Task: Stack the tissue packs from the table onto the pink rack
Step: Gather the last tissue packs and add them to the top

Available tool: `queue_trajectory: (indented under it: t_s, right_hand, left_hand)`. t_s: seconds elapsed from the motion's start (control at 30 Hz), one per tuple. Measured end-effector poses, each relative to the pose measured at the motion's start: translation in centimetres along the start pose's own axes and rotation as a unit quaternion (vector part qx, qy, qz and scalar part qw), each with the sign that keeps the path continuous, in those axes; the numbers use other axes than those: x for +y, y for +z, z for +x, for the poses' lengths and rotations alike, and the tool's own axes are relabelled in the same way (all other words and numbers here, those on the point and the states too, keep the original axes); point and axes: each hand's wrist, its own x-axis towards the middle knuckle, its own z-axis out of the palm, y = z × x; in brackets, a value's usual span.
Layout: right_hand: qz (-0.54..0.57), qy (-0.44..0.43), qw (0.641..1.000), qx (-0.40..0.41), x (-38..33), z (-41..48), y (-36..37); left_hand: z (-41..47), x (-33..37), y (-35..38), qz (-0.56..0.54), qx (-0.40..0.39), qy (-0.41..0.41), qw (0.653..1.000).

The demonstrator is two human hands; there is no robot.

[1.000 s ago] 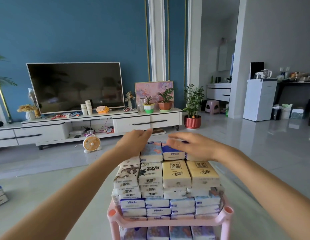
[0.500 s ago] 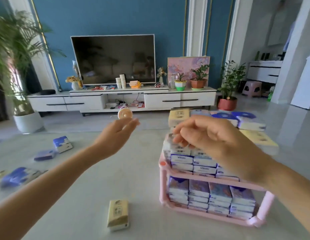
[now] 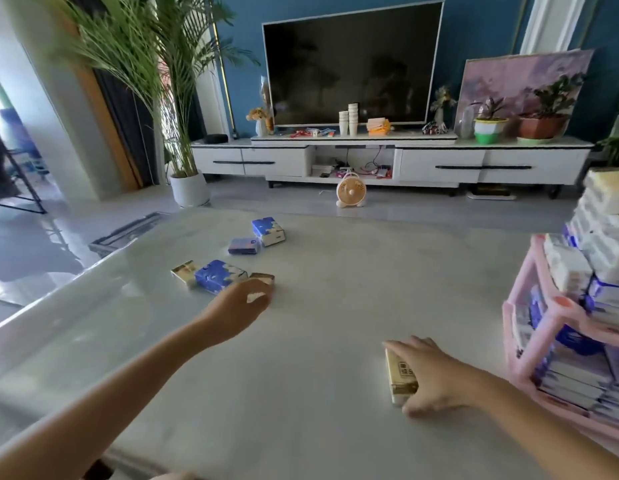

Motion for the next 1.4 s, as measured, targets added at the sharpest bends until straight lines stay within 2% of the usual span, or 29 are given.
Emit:
queue_trajectory:
  t_s: [0.1,0.2,0.27,0.4,0.5,0.63,0.73,0.93,1.07,1.13,1.2,1.27,1.33,1.4]
  right_hand:
    - [0.079,-0.024,0.994,0.067,-2.1,2.6,-0.8]
    - [0.125,-0.068,0.982,0.121,-5.4,6.4,-0.5]
    - [0.16,-0.087,0.972,0.147,-7.3,9.3,0.6]
    - [0.246,-0.087,0.937,0.233,-9.3,13.5,3.2]
    - [0.228,-0.112,0.926,0.28,-9.1,14.7,4.8]
    - [0.187,-0.136,0.931,0.282,-8.7,15.5,5.1]
    - [0.199,-0.138,0.93,0.277,-8.5,15.8,5.3]
    - [0.207,-0.132,0.93,0.275,-8.5,15.5,5.3]
    - [0.209,-0.101,0.925,0.301,-9.1,14.3,4.5]
    - [0.258,-0.097,0.909,0.311,-9.2,13.2,4.2]
    - [0.315,-0.1,0.894,0.304,-9.4,11.0,3.7]
    - [0.331,-0.123,0.884,0.306,-9.5,7.9,2.9]
    - [0.324,-0.151,0.878,0.317,-9.3,3.9,1.4]
    - [0.293,-0.173,0.877,0.341,-8.8,-1.1,-0.6]
  left_hand:
    - [0.9,-4.7,-1.4,-0.007,0.036,-0.04,0.999]
    - [1.9,-9.2,-2.9,-0.007,0.128,-0.101,0.987]
    - [2.6,-12.3,-3.4,0.004,0.162,-0.139,0.977]
    - [4.2,-17.9,-2.9,0.016,0.194,-0.236,0.952]
    - [5.8,-20.4,-2.1,0.015,0.207,-0.272,0.94]
    - [9.2,-22.5,-2.1,0.041,0.195,-0.227,0.953]
    - [10.5,-23.2,-2.1,0.035,0.172,-0.208,0.962]
    - [9.6,-22.5,-2.1,0.001,0.229,-0.21,0.951]
    - [5.5,-19.4,-1.9,-0.079,0.345,-0.188,0.916]
    - [2.5,-16.5,-1.8,-0.087,0.371,-0.143,0.914]
    - [-0.3,-12.9,-2.2,-0.092,0.332,-0.049,0.938]
    - [-2.6,-8.7,-2.9,-0.083,0.256,0.052,0.962]
    - [-4.2,-4.1,-3.4,-0.076,0.179,0.129,0.972]
    - [-5.2,0.8,-3.3,-0.098,0.139,0.167,0.971]
